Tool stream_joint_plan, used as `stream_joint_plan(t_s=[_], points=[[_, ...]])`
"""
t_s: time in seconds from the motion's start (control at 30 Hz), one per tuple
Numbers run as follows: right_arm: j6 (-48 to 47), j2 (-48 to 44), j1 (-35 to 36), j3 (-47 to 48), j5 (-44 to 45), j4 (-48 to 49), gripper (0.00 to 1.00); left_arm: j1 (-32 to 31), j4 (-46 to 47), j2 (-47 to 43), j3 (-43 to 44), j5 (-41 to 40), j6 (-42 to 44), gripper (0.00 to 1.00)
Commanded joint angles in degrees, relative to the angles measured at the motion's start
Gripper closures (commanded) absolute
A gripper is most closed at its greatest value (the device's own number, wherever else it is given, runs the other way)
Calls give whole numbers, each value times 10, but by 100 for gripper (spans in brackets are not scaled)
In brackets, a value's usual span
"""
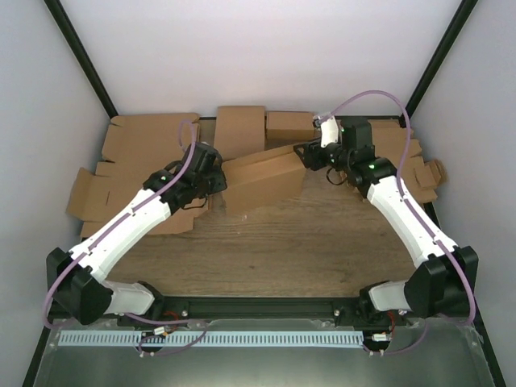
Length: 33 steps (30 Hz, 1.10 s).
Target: Fold the paper box
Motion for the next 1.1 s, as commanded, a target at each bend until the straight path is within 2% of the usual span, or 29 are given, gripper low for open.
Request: stream_joint_plan(t_s=[0.0,0.1,0.23,0.33,0.43,0.7,0.9,1.07], points=[[26,26,-15,41,-70,-41,47,-3,4,12,23,-12,-4,65],[15,43,-16,56,-53,-52,47,-3,-1,15,26,-22,-3,65],[13,54,-16,62,-16,-55,54,-3,-2,14,27,-34,-3,66],[10,50,-16,52,49,-44,59,-3,0,15,27,-45,-2,71],[1,50,-16,49,76,-39,59,-3,1,20,31,-47,0,74],[1,74,-16,53,82,-33,56,-3,0,42,44,-43,9,72],[-2,90,-16,62,85,-31,59,-3,1,53,49,-45,11,75],[-3,101,-16,65,81,-27,60,-3,-1,58,51,-50,14,81]])
